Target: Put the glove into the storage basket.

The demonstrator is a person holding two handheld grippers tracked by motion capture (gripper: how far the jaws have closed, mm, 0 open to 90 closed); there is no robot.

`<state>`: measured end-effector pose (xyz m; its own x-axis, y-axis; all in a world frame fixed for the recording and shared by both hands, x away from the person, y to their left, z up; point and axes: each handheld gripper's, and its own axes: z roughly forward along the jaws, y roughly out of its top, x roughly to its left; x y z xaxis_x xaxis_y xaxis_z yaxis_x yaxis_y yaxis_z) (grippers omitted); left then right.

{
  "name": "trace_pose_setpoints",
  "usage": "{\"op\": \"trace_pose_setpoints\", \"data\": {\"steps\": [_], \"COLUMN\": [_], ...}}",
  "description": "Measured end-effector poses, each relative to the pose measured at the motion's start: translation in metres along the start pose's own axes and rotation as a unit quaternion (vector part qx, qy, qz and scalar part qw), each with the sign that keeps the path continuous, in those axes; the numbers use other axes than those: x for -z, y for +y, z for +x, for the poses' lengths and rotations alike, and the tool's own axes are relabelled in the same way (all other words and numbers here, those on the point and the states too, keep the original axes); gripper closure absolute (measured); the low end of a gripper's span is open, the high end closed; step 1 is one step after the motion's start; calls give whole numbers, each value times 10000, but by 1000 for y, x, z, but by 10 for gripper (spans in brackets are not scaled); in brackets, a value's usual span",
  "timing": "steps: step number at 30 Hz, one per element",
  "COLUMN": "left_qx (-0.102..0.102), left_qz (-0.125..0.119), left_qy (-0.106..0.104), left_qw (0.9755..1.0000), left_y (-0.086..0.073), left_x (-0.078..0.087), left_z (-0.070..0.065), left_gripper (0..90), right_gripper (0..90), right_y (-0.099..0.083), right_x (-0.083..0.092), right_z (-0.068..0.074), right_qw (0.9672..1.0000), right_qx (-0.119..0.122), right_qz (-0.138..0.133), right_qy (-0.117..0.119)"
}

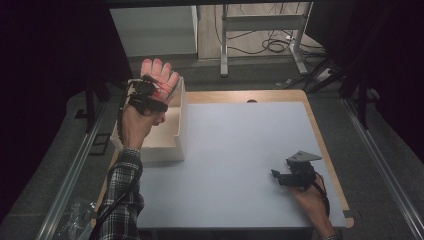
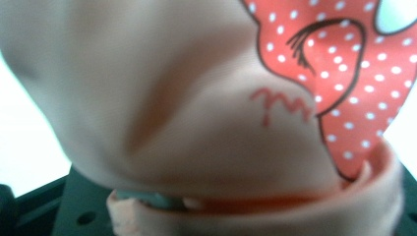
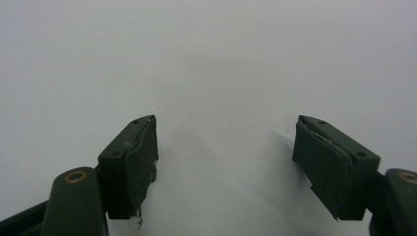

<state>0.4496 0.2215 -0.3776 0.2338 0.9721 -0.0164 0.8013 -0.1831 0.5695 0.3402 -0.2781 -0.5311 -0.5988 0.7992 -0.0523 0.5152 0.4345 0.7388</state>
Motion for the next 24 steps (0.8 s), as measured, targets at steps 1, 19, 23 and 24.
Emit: {"op": "trace_pose_setpoints", "data": {"steps": [1, 19, 23, 24], "left_qx": [43, 266, 200, 208], "left_qz": [22, 564, 807, 861], "left_qy": [-1, -32, 21, 22], "left_qw": [10000, 9980, 9965, 9961], "left_y": [-1, -14, -14, -13], "left_x": [-2, -79, -92, -94], "left_z": [2, 4, -2, -3], "left_gripper": [360, 359, 358, 357], "right_gripper": [253, 250, 249, 249], "right_y": [0, 0, 0, 0], "right_x": [0, 0, 0, 0], "right_z": [0, 0, 0, 0], "right_qw": [10000, 10000, 10000, 10000], "right_qx": [0, 3, 4, 3], "right_qz": [-1, -1, 0, -1], "right_qy": [0, 0, 2, 1]}}
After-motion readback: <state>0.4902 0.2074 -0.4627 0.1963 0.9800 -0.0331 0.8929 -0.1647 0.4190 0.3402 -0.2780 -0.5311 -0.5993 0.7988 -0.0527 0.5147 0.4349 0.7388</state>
